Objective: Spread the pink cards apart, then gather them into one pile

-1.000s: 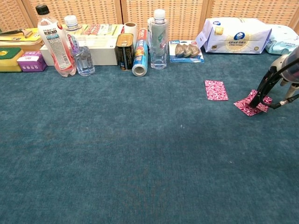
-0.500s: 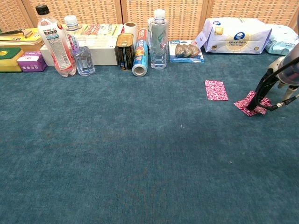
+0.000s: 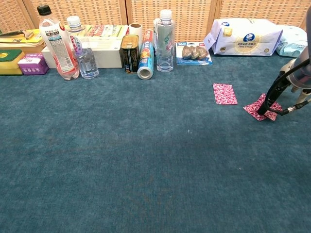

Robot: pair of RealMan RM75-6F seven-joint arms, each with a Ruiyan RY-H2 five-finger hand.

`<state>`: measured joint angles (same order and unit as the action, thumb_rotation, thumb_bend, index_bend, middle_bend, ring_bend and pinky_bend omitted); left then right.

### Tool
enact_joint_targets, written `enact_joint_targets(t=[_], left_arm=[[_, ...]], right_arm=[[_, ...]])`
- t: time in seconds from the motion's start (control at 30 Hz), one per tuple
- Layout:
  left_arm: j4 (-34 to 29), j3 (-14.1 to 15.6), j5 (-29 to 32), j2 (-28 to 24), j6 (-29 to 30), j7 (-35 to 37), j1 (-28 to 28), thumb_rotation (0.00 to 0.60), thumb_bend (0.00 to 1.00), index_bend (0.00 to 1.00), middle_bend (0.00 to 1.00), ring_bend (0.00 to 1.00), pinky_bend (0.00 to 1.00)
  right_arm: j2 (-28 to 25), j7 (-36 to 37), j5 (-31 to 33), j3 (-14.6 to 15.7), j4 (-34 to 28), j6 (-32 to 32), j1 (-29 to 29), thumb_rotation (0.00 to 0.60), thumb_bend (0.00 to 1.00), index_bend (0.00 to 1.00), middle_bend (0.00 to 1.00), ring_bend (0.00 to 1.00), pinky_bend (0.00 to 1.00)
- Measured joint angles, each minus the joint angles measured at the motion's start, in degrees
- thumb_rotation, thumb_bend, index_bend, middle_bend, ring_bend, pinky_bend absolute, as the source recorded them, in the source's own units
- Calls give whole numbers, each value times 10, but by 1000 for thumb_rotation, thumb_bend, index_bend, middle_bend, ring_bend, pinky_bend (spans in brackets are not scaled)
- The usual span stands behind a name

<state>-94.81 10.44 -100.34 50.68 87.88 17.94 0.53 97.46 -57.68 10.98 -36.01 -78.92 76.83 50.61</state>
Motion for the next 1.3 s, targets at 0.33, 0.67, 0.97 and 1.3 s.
enact_joint_targets(t=[0.33,0.67,0.97,1.3], left_arm=[[1,0,0,0,2,2,0,600,14,0,0,0,0],[2,-1,0,0,2,3,1,600,15,0,0,0,0],[-1,0,0,1,1,-2,1,600,16,0,0,0,0],[2,-5,2,7,19,-14,11,600,14,0,0,0,0]], right_arm=[[2,-2,0,-2,-5,-5,-3,600,98,227,68,0,212],[-7,16,-33,-5,-39,-17,-6,600,97,227,68,0,205],[-21,37,-82,7,-91,-44,1,600,98,191,53,0,199],[-2,15,-89,27,-40,-58,38,600,96,132,19,0,182]])
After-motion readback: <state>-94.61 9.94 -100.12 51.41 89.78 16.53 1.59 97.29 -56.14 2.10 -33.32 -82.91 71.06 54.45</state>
